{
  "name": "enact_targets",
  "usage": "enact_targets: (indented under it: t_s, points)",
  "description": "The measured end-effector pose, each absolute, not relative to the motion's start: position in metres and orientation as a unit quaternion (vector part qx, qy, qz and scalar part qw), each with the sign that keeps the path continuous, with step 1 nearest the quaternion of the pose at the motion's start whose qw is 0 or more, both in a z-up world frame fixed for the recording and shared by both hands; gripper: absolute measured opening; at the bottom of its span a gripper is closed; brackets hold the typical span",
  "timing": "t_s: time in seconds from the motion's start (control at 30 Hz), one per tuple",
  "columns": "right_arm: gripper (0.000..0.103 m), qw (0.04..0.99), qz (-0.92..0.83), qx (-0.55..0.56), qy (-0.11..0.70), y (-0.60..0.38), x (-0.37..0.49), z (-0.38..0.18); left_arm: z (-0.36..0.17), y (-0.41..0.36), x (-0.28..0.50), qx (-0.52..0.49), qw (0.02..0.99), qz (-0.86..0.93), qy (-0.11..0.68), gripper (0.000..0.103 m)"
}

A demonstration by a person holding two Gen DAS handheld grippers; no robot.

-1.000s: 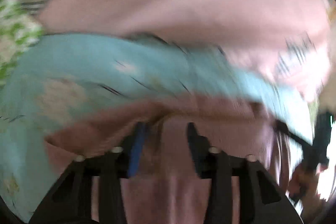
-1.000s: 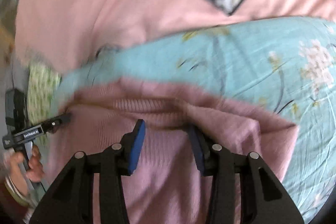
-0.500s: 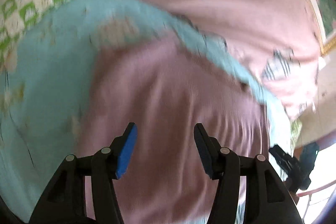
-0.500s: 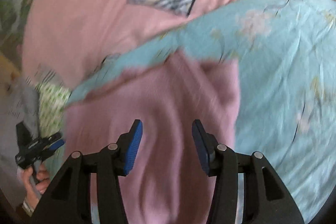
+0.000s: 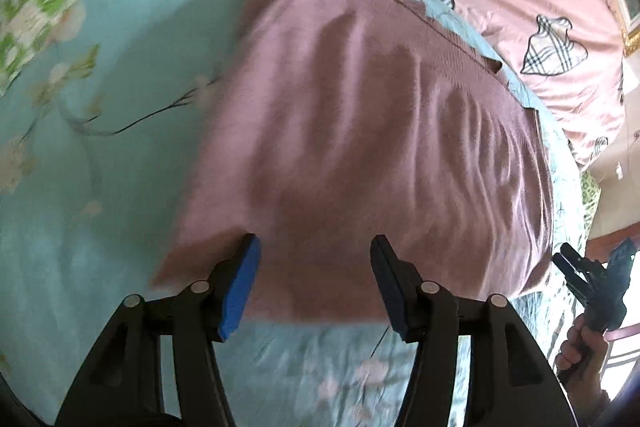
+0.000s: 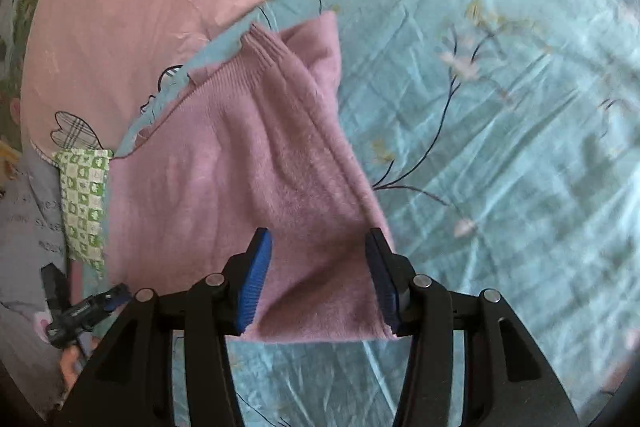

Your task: Fold small clothes

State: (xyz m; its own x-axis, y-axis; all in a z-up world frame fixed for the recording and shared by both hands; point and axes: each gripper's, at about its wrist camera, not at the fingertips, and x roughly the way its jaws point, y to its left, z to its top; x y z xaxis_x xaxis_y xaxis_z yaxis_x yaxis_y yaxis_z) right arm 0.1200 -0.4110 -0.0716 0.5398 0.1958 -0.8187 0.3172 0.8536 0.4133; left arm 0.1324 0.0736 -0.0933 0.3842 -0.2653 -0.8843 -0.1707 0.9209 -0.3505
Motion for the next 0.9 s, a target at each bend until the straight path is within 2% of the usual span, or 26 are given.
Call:
enact_targets:
  t_s: [0.13, 0.43, 0.67, 0.9]
  points:
    - [0.051, 0.843, -0.02, 0.267, 0.466, -0.397, 0.105, -0.055, -0.083, 0.102, 0.098, -0.225, 0.805, -0.025, 0.548, 0.065]
    - [0.053, 0.841, 0.029, 0.235, 0.487, -0.333, 0.082, -0.053, -0.089, 0.111, 0.049, -0.241, 0.791, -0.031, 0.562, 0.066]
    - [0.057, 0.832, 0.069, 0.223, 0.503, -0.293, 0.074, -0.057, -0.104, 0.109, 0.047, -0.298, 0.775, -0.039, 0.555, 0.066]
    - [0.057, 0.823, 0.085, 0.215, 0.519, -0.276, 0.081, -0.064, -0.121, 0.116, 0.077, -0.375, 0.758, -0.022, 0.533, 0.067]
